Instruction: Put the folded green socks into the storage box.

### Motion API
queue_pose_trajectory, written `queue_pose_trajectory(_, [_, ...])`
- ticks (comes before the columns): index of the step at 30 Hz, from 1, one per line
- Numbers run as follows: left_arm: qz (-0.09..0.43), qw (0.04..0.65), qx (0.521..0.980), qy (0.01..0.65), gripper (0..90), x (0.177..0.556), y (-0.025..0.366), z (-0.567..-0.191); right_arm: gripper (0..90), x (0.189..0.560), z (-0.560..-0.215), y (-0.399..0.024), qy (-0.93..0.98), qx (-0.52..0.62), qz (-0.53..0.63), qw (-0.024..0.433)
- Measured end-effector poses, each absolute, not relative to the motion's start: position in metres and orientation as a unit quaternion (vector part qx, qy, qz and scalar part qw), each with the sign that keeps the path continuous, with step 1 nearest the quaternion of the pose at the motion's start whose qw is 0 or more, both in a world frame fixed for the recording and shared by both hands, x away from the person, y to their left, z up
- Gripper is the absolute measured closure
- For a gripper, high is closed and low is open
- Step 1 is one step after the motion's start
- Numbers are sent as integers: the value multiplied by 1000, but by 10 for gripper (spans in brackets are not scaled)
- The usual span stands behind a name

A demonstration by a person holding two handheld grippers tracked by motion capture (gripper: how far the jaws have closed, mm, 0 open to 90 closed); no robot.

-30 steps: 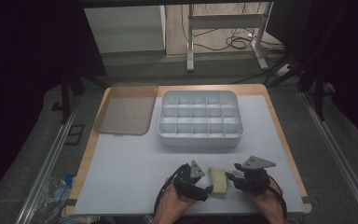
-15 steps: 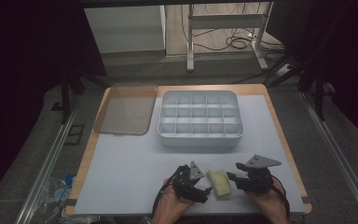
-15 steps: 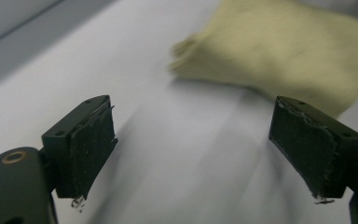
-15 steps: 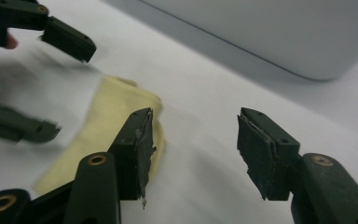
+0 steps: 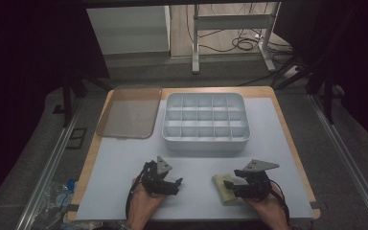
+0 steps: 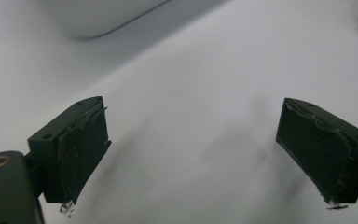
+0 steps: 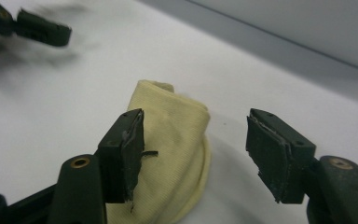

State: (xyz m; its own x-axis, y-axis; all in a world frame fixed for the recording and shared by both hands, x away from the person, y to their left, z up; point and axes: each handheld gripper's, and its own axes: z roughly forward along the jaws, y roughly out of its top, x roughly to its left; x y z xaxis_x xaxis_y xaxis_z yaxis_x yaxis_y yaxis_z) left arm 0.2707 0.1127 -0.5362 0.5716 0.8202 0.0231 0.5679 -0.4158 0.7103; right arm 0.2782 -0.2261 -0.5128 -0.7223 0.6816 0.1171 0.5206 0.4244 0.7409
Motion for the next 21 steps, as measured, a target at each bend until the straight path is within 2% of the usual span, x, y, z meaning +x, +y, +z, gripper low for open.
queue_pose_trajectory(10, [187,337,807,448,83,270,134,-548,376,284,-525,-221,841,368,390,65])
queue_pose_trajectory(13, [185,336,807,449,81,270,134,-548,428,285,-527,-221,839,369,397,54])
queue_pose_trajectory(16, [167,340,805,457,77,274,136,-549,503,284,-528,-221,837,369,401,40])
queue_pose_trajectory(21, [167,339,805,457,71,274,136,-549,650,285,-528,-222,833,372,409,11])
